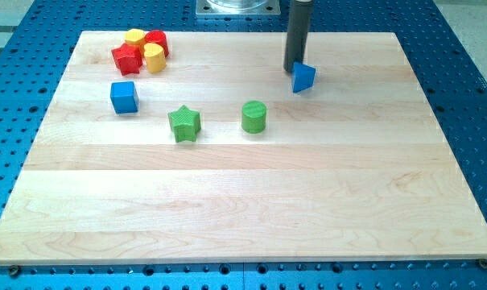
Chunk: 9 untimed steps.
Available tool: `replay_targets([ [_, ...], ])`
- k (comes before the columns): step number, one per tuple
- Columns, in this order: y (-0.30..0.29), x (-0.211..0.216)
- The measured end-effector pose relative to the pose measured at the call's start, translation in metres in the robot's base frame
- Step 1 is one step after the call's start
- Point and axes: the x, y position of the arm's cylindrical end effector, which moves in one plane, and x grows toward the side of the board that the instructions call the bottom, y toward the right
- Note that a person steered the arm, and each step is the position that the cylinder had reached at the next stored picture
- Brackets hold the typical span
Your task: Slightly move the triangle downwards
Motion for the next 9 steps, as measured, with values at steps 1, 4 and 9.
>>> replay_targets([
  [1, 0.019, 0.028],
  [4, -0.034, 0.019],
  [9, -0.024, 0.033],
])
